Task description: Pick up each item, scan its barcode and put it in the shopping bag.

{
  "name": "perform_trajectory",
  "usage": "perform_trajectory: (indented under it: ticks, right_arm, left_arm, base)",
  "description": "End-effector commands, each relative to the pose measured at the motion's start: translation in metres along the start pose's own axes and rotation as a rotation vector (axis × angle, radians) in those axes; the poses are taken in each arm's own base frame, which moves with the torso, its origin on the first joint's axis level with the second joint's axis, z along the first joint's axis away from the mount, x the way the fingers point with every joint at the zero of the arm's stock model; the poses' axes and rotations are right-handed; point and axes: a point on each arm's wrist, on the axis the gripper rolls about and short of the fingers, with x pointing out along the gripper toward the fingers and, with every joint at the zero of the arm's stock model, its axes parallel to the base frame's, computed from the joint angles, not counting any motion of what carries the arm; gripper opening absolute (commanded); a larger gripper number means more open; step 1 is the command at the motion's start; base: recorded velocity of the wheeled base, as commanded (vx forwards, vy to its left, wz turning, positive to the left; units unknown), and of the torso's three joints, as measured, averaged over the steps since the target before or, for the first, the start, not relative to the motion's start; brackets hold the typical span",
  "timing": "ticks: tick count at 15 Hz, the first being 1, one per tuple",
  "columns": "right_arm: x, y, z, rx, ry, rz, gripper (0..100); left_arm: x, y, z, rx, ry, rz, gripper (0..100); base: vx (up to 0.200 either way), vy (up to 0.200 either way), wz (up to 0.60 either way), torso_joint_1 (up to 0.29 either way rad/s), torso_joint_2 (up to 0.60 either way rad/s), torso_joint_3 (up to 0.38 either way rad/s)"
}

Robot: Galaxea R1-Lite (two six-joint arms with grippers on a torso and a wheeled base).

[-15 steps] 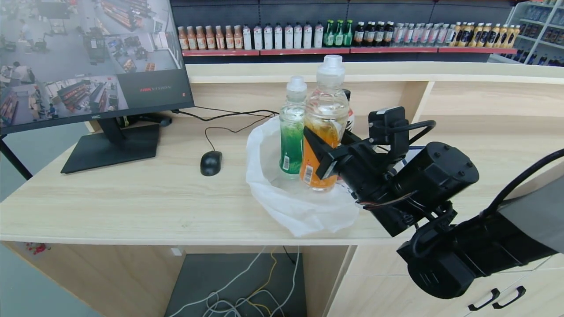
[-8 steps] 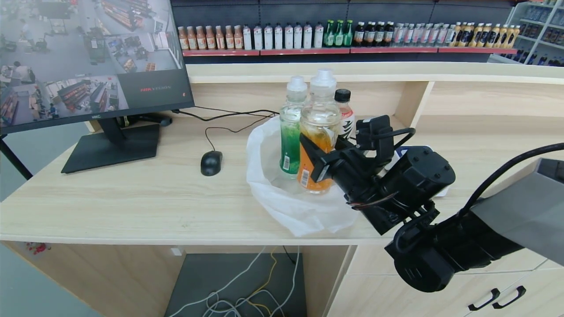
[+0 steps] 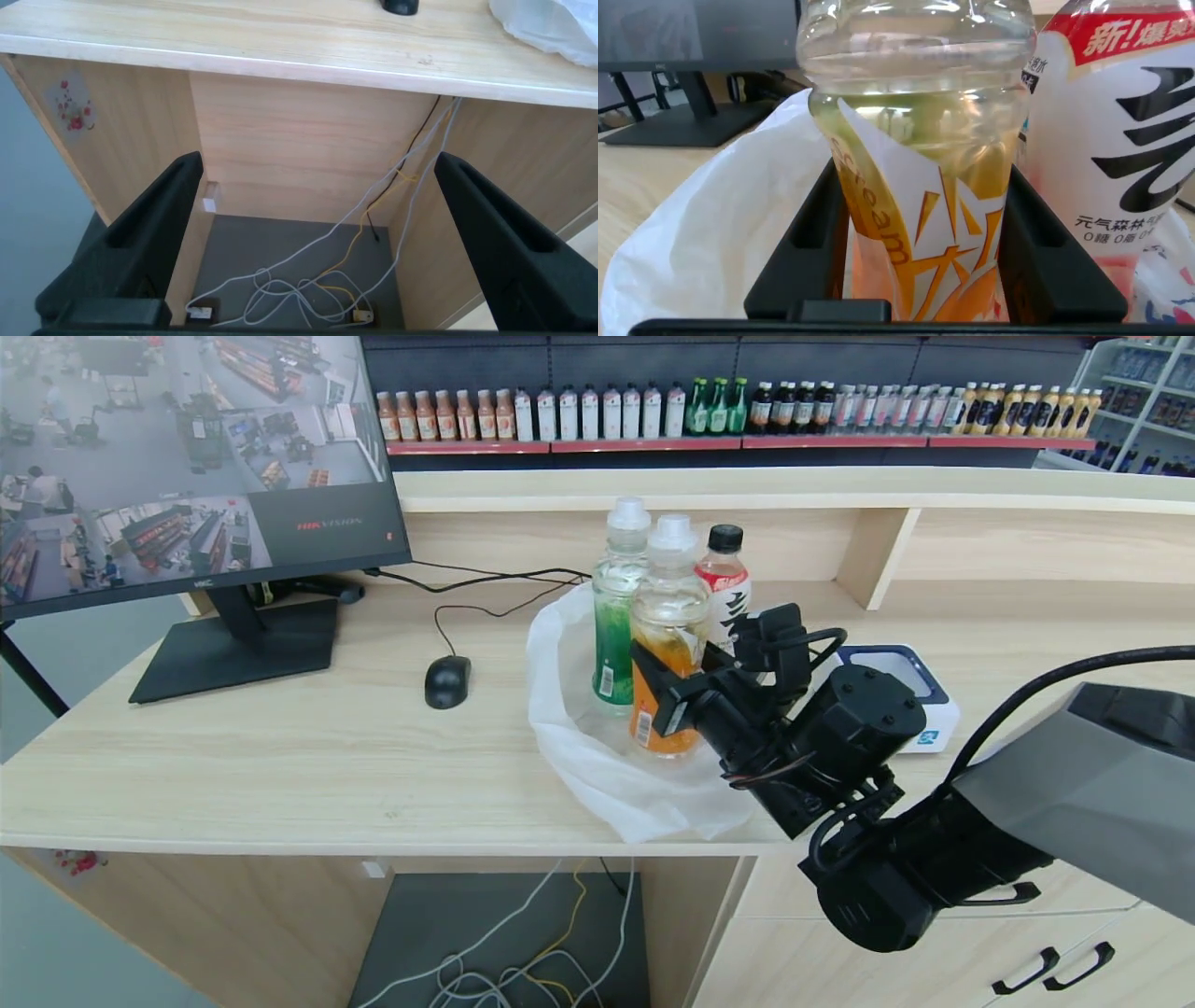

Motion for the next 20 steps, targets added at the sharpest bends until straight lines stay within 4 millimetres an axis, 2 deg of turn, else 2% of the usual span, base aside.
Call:
perform_trajectory:
  ticks: [1, 6, 9, 13, 18, 20]
  right_arm:
    - [0.007, 0.002, 0.0, 0.002, -0.025, 0.002, 0]
    - [0.011, 0.002, -0.001, 0.002, -0.035, 0.003, 0]
    - [0.012, 0.002, -0.011, -0.001, -0.017, 0.004, 0]
    - [0.004, 0.003, -0.018, -0.005, 0.026, 0.008, 0]
    - [-0.005, 0.006, -0.008, -0.003, 0.033, 0.02, 0]
    - [-0.009, 0.006, -0.011, -0.005, 0.051, 0.021, 0]
  left_arm:
    - [0.0, 0.0, 0.0, 0.0, 0.0, 0.001, 100]
    - [0.0, 0.0, 0.0, 0.0, 0.0, -0.001, 100]
    - [0.0, 0.0, 0.0, 0.0, -0.001, 0.001, 100]
    - [0.0, 0.0, 0.0, 0.0, -0.001, 0.001, 100]
    - [0.0, 0.0, 0.0, 0.0, 0.0, -0.001, 100]
    - [0.0, 0.0, 0.0, 0.001, 0.0, 0.001, 100]
  base:
    - [0.0, 0.0, 0.0, 0.0, 0.0, 0.0]
    - [0.0, 0.0, 0.0, 0.0, 0.0, 0.0]
    - [0.0, 0.0, 0.0, 0.0, 0.0, 0.0]
    - [0.0, 0.0, 0.0, 0.0, 0.0, 0.0]
    - [0.0, 0.0, 0.0, 0.0, 0.0, 0.0]
    - [0.0, 0.0, 0.0, 0.0, 0.0, 0.0]
